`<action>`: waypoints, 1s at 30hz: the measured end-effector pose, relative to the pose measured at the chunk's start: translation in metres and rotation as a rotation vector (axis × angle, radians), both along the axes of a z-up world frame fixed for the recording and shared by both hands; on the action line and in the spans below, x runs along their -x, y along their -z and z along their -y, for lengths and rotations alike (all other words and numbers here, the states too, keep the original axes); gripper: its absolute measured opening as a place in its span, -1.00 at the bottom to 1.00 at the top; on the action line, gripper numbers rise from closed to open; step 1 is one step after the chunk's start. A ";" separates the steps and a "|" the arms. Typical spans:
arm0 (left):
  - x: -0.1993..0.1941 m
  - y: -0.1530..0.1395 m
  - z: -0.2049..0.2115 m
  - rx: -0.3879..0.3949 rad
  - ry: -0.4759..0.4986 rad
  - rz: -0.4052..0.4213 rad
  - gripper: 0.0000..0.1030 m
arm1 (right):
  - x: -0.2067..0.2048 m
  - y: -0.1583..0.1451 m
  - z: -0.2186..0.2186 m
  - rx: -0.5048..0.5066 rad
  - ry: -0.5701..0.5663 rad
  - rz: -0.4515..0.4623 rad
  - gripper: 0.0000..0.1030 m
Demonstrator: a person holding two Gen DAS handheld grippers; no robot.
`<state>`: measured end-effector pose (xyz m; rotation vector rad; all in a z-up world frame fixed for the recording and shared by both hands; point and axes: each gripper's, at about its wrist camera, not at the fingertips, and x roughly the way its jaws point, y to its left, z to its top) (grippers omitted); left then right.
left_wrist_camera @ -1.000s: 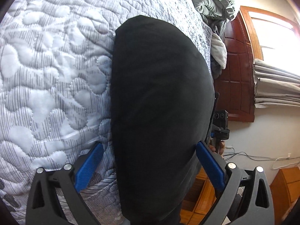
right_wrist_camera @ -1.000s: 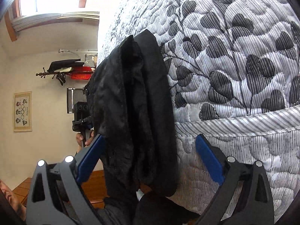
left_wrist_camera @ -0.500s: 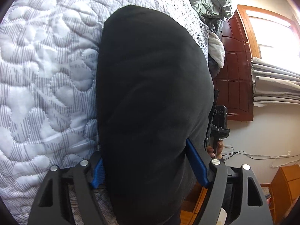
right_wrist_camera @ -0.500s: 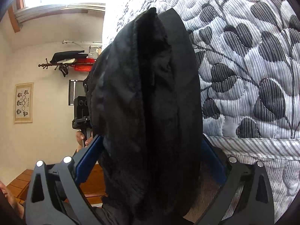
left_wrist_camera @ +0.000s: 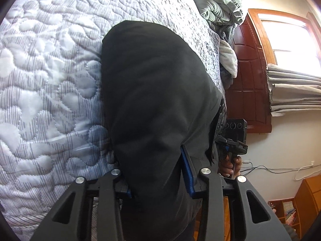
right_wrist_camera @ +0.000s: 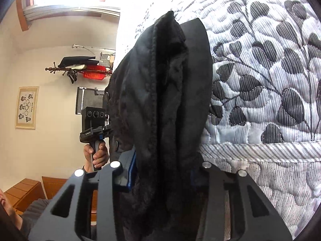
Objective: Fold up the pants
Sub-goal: 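Close both grippers on the folded pants bundle and lift it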
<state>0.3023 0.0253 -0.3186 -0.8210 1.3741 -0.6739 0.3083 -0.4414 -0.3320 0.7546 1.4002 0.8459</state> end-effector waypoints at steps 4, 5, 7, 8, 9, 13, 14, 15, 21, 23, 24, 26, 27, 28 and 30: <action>0.000 -0.011 0.001 -0.011 0.003 0.017 -0.32 | -0.003 -0.023 -0.015 0.005 -0.007 0.028 -0.33; 0.000 -0.014 0.000 -0.016 0.003 0.024 -0.33 | -0.004 -0.030 -0.020 0.008 -0.012 0.036 -0.33; -0.001 -0.022 -0.004 -0.017 0.001 0.035 -0.33 | -0.009 -0.043 -0.031 0.014 -0.024 0.054 -0.34; -0.003 -0.027 -0.008 -0.018 -0.003 0.043 -0.33 | -0.013 -0.049 -0.037 0.014 -0.029 0.063 -0.34; -0.004 -0.031 -0.012 -0.018 -0.006 0.052 -0.33 | -0.018 -0.054 -0.043 0.015 -0.034 0.074 -0.34; -0.016 -0.056 -0.034 -0.035 -0.024 0.098 -0.33 | -0.042 -0.075 -0.074 0.015 -0.054 0.111 -0.34; -0.019 -0.061 -0.041 -0.041 -0.030 0.109 -0.33 | -0.051 -0.080 -0.083 0.015 -0.061 0.121 -0.34; -0.024 -0.067 -0.049 -0.050 -0.037 0.119 -0.33 | -0.060 -0.084 -0.094 0.014 -0.067 0.128 -0.34; -0.067 -0.087 -0.099 -0.101 -0.089 0.149 -0.33 | -0.132 -0.097 -0.163 0.021 -0.103 0.157 -0.34; -0.082 -0.086 -0.120 -0.111 -0.112 0.143 -0.33 | -0.157 -0.093 -0.188 0.019 -0.112 0.152 -0.34; -0.089 -0.083 -0.131 -0.115 -0.123 0.137 -0.33 | -0.166 -0.090 -0.199 0.021 -0.116 0.149 -0.34; -0.103 -0.075 -0.151 -0.117 -0.138 0.117 -0.33 | -0.188 -0.080 -0.223 0.031 -0.130 0.141 -0.34; -0.109 -0.068 -0.160 -0.111 -0.145 0.103 -0.33 | -0.198 -0.073 -0.233 0.032 -0.135 0.132 -0.34; -0.115 -0.060 -0.169 -0.107 -0.152 0.091 -0.33 | -0.207 -0.065 -0.242 0.037 -0.139 0.123 -0.34; -0.126 -0.044 -0.185 -0.103 -0.164 0.066 -0.33 | -0.223 -0.046 -0.256 0.042 -0.143 0.096 -0.34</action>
